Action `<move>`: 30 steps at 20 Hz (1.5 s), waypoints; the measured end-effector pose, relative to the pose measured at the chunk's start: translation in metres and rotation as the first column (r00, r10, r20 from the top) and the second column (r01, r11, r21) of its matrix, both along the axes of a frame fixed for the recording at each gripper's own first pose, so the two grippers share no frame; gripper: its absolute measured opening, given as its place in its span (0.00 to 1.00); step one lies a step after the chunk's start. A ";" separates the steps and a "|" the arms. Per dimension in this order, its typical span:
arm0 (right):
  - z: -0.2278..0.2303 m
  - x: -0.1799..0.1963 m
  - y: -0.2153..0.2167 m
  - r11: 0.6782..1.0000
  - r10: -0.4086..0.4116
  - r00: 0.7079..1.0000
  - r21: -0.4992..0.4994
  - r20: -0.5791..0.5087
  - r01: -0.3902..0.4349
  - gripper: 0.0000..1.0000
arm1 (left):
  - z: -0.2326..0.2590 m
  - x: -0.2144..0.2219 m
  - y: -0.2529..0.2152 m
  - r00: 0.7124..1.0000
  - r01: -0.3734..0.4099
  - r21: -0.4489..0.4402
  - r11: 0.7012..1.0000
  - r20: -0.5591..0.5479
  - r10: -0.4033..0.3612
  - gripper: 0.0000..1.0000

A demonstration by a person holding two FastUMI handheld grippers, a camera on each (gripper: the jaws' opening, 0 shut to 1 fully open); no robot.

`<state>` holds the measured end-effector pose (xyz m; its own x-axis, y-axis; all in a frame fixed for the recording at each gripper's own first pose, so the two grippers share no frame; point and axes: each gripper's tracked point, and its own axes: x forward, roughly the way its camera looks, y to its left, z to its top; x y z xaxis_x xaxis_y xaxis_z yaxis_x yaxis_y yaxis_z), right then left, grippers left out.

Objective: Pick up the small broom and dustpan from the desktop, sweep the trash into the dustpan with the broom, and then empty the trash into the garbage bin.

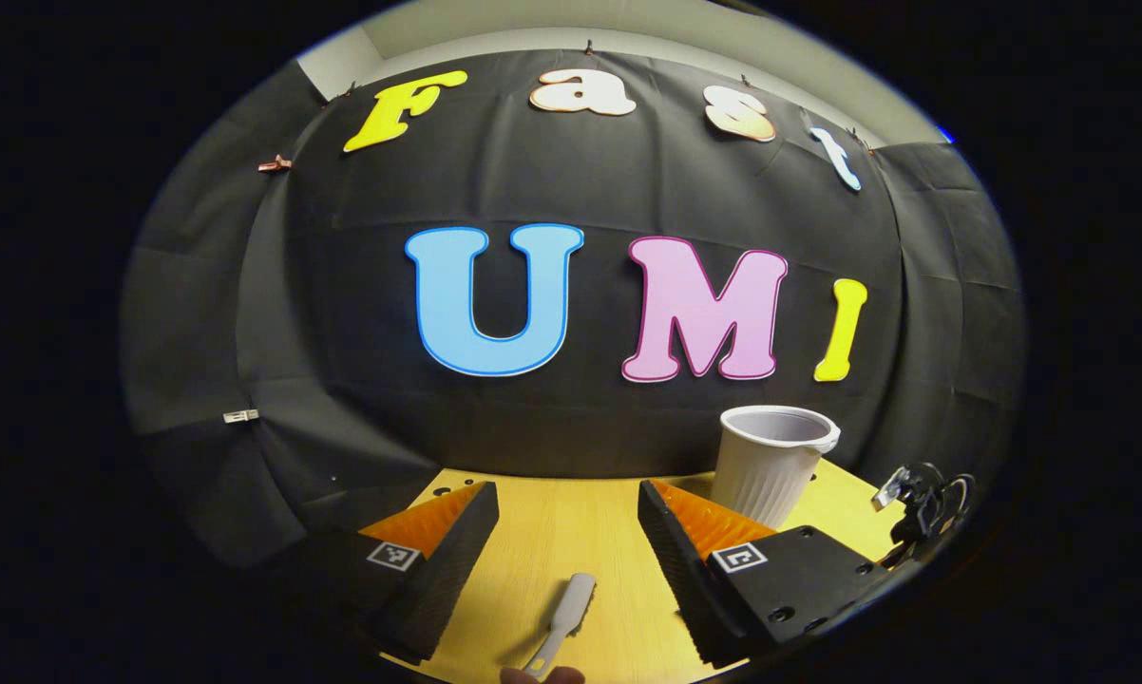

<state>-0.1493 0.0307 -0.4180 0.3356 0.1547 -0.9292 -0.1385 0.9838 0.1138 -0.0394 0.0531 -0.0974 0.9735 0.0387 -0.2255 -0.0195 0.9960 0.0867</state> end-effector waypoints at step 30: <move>-0.009 0.000 0.003 0.987 0.156 0.986 -0.019 -0.056 -0.157 0.36 | -0.200 -0.001 0.037 0.851 0.045 -0.028 0.999 -0.522 -0.053 0.96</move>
<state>-0.1490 0.0339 -0.4270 0.2582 0.1798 -0.9492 -0.2849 0.9530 0.1030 -0.0402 0.0901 -0.2973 0.7128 -0.0125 -0.7012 0.0733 0.9957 0.0567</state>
